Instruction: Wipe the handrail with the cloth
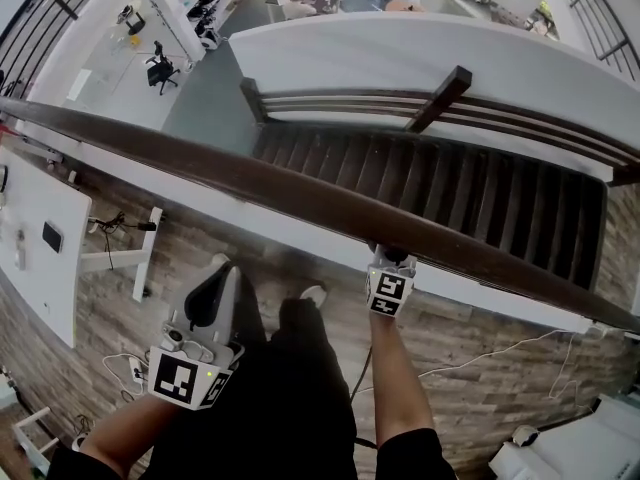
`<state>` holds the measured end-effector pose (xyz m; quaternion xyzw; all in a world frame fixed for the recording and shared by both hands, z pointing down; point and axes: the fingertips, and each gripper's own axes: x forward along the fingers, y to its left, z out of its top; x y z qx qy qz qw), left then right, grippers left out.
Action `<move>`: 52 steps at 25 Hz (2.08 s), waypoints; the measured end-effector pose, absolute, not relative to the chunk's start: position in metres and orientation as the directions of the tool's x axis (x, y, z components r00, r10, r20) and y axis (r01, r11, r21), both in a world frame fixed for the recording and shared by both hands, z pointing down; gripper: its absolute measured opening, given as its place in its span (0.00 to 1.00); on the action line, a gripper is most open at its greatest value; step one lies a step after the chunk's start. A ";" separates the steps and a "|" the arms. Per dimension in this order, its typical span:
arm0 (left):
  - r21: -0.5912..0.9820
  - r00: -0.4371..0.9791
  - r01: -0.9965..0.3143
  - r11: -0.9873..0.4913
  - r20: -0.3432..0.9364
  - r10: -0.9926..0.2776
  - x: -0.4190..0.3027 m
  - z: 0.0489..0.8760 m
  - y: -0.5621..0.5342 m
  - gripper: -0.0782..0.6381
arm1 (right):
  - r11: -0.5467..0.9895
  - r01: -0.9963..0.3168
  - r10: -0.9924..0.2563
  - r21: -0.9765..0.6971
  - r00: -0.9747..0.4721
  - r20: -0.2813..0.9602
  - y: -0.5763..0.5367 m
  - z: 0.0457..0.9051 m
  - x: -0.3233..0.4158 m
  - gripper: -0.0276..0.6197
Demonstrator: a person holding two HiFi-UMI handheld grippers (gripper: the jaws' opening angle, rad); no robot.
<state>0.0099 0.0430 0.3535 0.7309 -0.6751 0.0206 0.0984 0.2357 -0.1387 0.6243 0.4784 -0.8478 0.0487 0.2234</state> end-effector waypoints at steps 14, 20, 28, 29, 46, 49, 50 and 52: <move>0.121 0.100 -0.989 -0.081 0.163 -0.981 -0.044 0.358 0.056 0.11 | 0.681 -0.732 -0.661 -0.016 -0.624 0.416 -0.076 0.613 0.080 0.15; 0.108 0.040 -0.994 -0.023 0.154 -0.987 -0.111 0.354 0.071 0.11 | 0.779 -0.627 -0.570 0.012 -0.699 0.432 -0.041 0.627 -0.024 0.15; 0.112 0.013 -0.994 0.006 0.167 -0.986 -0.184 0.367 0.088 0.11 | 0.764 -0.646 -0.572 -0.013 -0.686 0.449 -0.038 0.645 -0.096 0.15; 0.113 0.018 -0.994 0.000 0.159 -0.987 -0.190 0.368 0.088 0.11 | 0.761 -0.648 -0.578 -0.006 -0.683 0.447 -0.037 0.647 -0.102 0.15; 0.115 0.041 -0.993 -0.036 0.045 -0.998 -0.223 0.439 0.065 0.11 | 0.679 -0.733 -0.686 0.034 -0.618 0.384 -0.074 0.717 -0.163 0.15; 0.108 0.058 -0.993 -0.052 0.048 -0.997 -0.218 0.444 0.060 0.11 | 0.671 -0.741 -0.695 0.037 -0.611 0.379 -0.082 0.725 -0.168 0.15; 0.108 0.060 -0.993 -0.054 0.055 -0.997 -0.217 0.447 0.058 0.11 | 0.668 -0.743 -0.697 0.038 -0.607 0.383 -0.084 0.729 -0.169 0.15; 0.108 0.067 -0.992 -0.060 0.067 -0.995 -0.216 0.451 0.055 0.11 | 0.659 -0.751 -0.702 0.049 -0.590 0.398 -0.086 0.738 -0.168 0.15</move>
